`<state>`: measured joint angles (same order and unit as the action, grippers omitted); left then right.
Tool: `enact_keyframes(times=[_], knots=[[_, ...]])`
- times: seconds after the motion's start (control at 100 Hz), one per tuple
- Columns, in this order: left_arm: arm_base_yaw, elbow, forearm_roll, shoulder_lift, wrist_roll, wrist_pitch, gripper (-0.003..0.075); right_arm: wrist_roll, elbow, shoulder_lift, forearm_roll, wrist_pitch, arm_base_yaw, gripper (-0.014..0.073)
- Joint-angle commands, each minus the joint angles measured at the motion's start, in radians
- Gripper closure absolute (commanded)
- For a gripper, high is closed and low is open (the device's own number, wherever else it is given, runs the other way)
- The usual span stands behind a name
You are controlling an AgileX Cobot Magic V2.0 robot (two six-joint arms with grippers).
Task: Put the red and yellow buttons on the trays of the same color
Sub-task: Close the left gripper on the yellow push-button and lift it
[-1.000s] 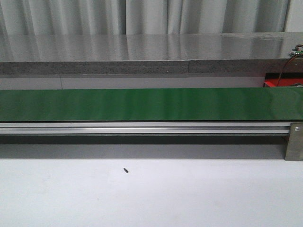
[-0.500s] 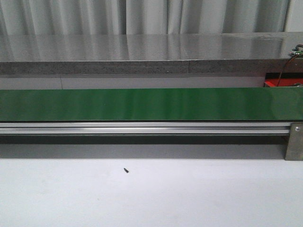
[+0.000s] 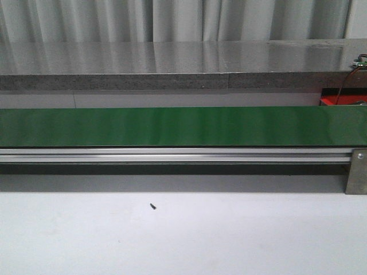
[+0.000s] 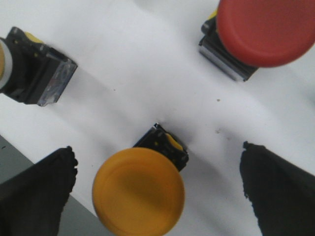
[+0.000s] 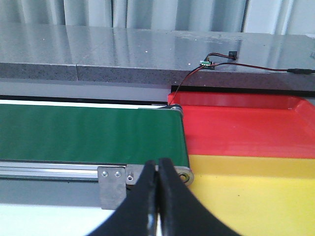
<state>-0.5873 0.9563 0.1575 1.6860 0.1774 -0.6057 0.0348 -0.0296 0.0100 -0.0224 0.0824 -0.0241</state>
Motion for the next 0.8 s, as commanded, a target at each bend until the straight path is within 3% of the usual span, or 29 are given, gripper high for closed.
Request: enact_keyframes(times=[0.0, 0.3, 0.49, 0.79], knots=[[-0.002, 0.025, -0.006, -0.034, 0.011, 0.034, 0.0145, -0.002, 0.019, 0.015, 0.003, -0.082, 0.000, 0.0662], [-0.002, 0.025, -0.006, -0.034, 0.011, 0.034, 0.0540, -0.002, 0.019, 0.015, 0.003, -0.082, 0.000, 0.0662], [-0.002, 0.041, -0.006, -0.036, 0.011, 0.000, 0.0735, -0.002, 0.019, 0.015, 0.003, -0.082, 0.000, 0.0662], [0.004, 0.089, -0.007, -0.150, -0.011, -0.077, 0.0740, -0.002, 0.019, 0.014, 0.003, -0.077, 0.000, 0.0662]])
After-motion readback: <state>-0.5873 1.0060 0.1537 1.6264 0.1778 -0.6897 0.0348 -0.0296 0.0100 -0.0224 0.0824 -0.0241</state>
